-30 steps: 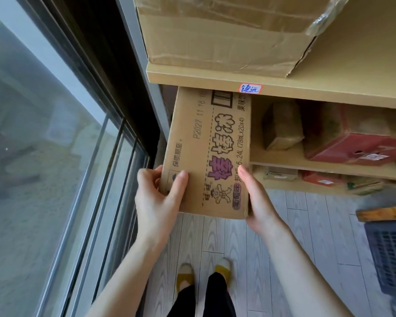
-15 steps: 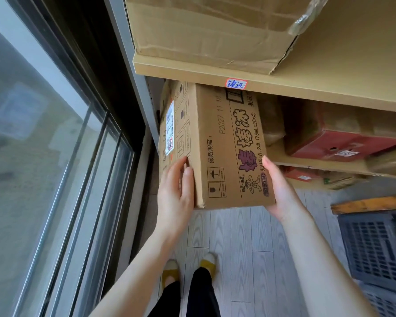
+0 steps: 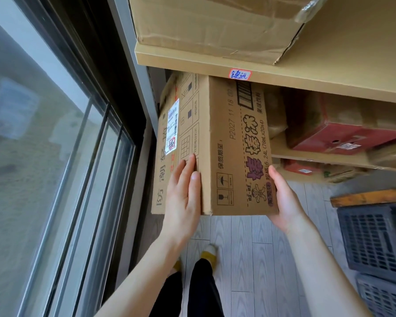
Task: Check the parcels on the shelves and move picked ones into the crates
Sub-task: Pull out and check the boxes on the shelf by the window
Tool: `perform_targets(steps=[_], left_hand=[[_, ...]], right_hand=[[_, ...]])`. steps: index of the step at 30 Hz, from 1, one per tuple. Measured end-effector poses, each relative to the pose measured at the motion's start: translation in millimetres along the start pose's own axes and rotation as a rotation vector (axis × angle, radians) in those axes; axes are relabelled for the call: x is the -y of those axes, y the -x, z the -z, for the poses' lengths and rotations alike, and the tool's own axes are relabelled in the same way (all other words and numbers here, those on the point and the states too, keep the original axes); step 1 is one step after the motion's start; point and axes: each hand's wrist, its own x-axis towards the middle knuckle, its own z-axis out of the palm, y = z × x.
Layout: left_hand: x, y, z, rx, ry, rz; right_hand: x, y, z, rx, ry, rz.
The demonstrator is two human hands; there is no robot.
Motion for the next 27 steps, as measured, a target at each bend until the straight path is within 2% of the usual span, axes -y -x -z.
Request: perform_targets(steps=[3, 6, 13, 17, 19, 22, 24, 27], left_hand=[[-4, 12, -3, 0.016, -0.009, -0.013], [-2, 23, -10, 0.057, -0.117, 0.003], [-1, 21, -38, 0.181, -0.389, -0.152], [16, 6, -28, 0.121, -0.38, -0.144], [32, -14, -17, 0.016, -0.429, -0.053], [61, -48, 3, -0.113, -0.416, 0.235], [76, -65, 13, -0.121, -0.3, 0.439], [96, -79, 18, -0.089, -0.168, 0.558]], right_hand=[[-13, 6, 6, -0.011, -0.04, -0.019], [-31, 11, 16, -0.022, -0.101, -0.039], [-50, 6, 46, -0.149, -0.178, -0.052], [-55, 2, 59, -0.185, -0.199, -0.076], [-53, -1, 64, -0.186, -0.18, -0.074], [-50, -6, 76, -0.18, -0.029, -0.017], [-48, -9, 83, -0.232, 0.075, 0.03], [-49, -15, 81, -0.324, 0.144, 0.068]])
